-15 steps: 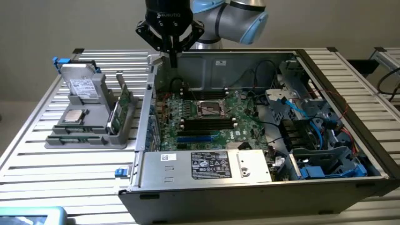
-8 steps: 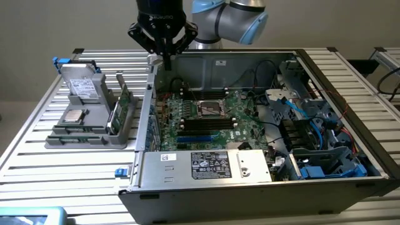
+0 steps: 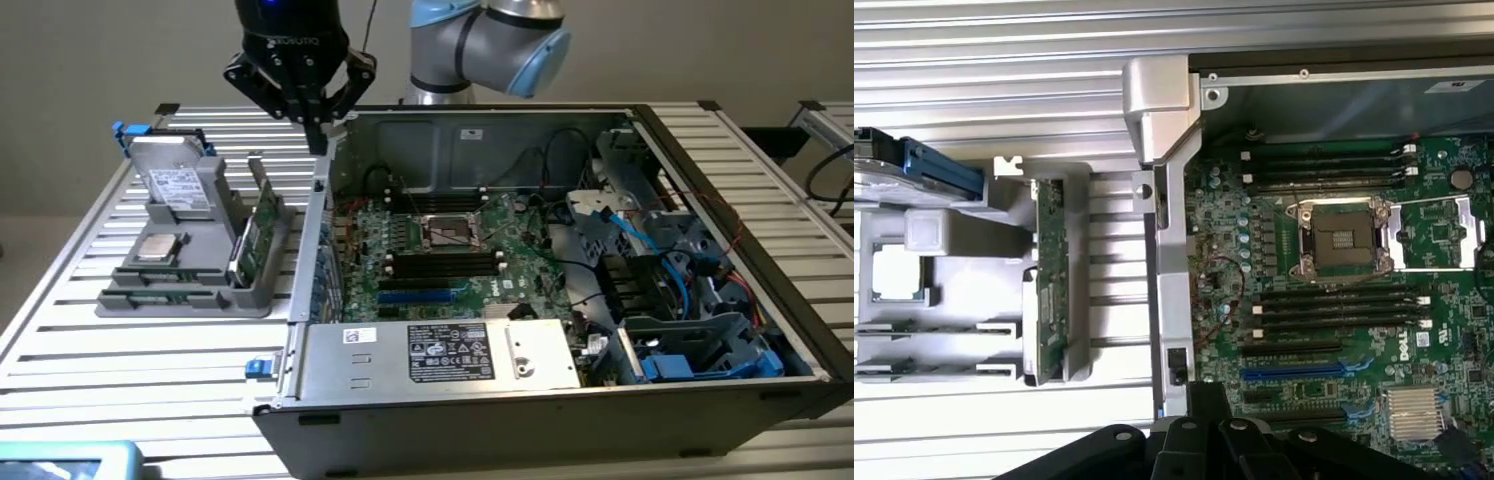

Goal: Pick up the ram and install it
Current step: 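Reach for the ram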

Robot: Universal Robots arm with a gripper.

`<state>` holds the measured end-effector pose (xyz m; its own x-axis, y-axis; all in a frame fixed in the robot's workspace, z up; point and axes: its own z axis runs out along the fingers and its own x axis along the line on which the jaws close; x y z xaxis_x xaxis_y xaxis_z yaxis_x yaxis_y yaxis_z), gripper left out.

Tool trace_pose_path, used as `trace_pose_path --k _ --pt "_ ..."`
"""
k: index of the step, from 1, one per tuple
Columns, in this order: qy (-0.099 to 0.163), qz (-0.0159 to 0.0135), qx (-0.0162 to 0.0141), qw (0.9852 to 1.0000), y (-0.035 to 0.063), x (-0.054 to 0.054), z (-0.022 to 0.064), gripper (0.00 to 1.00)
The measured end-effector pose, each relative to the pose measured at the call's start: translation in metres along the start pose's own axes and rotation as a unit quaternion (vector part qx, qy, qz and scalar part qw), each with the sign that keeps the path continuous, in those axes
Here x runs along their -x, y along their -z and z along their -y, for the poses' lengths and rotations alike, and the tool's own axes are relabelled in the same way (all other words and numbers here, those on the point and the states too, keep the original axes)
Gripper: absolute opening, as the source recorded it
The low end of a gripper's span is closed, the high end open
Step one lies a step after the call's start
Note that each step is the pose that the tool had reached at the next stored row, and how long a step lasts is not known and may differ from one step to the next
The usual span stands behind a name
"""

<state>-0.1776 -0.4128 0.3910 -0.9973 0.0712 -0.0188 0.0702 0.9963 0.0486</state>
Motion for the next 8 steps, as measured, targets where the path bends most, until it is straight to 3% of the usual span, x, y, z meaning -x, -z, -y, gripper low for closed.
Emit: trace_pose_path --k 8 --pt "0.000 -0.0005 -0.0004 1.0000 -0.0031 -0.036 0.0028 0.11"
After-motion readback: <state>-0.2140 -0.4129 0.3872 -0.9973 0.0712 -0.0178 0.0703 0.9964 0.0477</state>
